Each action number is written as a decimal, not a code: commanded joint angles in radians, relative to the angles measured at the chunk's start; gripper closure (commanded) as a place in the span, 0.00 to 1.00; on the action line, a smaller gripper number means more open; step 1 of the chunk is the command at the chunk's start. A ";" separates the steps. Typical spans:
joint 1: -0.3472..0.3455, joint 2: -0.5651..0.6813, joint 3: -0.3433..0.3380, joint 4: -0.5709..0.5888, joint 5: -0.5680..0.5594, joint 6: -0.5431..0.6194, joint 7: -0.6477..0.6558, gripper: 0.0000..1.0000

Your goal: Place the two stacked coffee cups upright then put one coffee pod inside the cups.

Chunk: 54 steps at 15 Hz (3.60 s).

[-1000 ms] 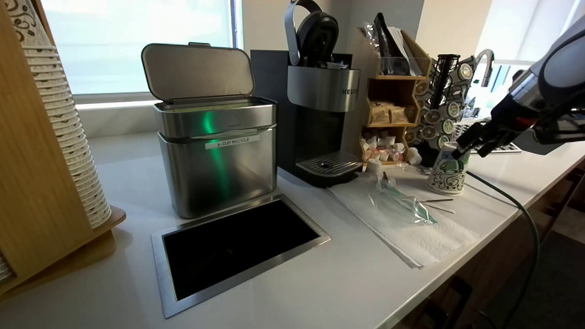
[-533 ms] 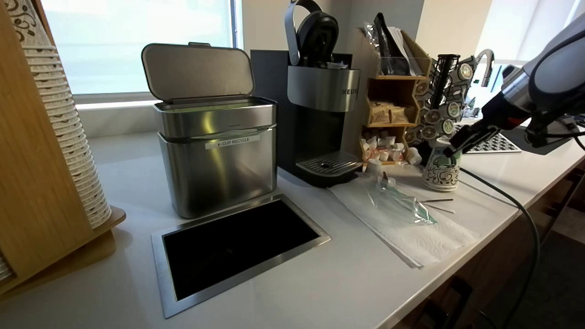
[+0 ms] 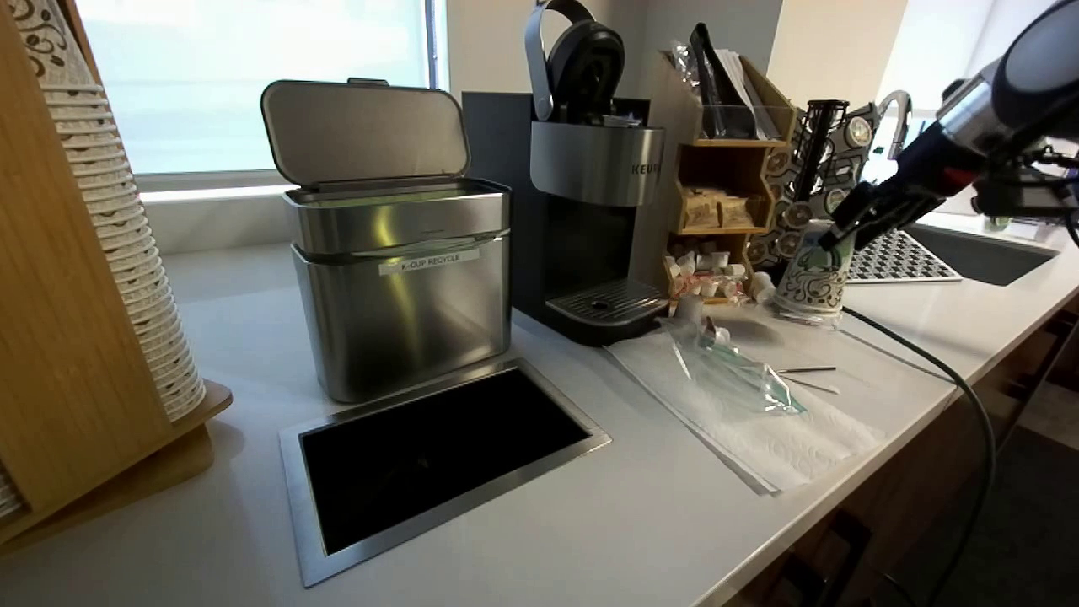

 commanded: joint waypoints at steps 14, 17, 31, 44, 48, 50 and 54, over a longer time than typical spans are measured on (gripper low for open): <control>-0.042 -0.287 -0.231 0.081 0.616 -0.569 -0.064 0.64; 0.000 -0.196 -0.264 0.081 0.808 -0.638 -0.127 0.64; -0.301 0.252 0.001 0.277 0.989 -0.834 -0.028 0.26; -0.263 0.189 0.232 0.231 0.420 -0.400 0.210 0.00; -0.216 0.184 0.314 0.185 0.091 -0.375 0.419 0.00; -0.204 0.172 0.341 0.163 -0.074 -0.387 0.517 0.00; -0.281 0.101 0.466 0.158 -0.405 -0.509 0.696 0.00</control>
